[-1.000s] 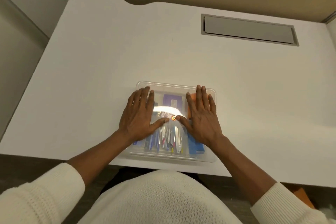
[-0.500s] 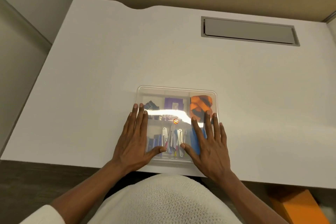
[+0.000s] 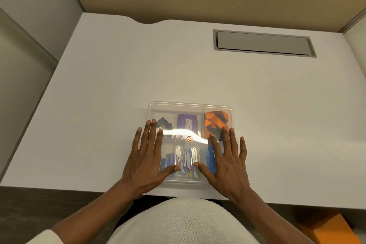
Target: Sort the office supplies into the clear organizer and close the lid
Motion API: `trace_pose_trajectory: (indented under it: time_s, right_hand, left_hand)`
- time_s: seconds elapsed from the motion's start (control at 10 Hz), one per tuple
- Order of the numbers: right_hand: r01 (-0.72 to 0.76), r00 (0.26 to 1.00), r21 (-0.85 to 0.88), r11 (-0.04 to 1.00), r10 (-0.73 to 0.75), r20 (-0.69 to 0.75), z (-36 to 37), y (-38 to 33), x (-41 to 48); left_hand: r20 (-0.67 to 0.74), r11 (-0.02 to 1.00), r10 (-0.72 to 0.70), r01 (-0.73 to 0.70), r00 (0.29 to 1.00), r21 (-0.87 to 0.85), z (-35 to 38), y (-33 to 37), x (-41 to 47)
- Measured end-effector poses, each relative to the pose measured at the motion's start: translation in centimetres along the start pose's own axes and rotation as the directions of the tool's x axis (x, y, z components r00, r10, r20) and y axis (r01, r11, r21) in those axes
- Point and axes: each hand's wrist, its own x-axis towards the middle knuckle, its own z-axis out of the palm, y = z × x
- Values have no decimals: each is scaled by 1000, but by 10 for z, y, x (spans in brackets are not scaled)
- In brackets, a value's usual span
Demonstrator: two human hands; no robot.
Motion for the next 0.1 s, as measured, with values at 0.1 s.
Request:
trace_pose_trajectory:
  time_s: [0.1]
  right_hand:
    - [38,997,164,986,-27,-72,-11,-4,5]
  left_hand:
    - [-29,999,26,-27,999,-43,-10,5,3]
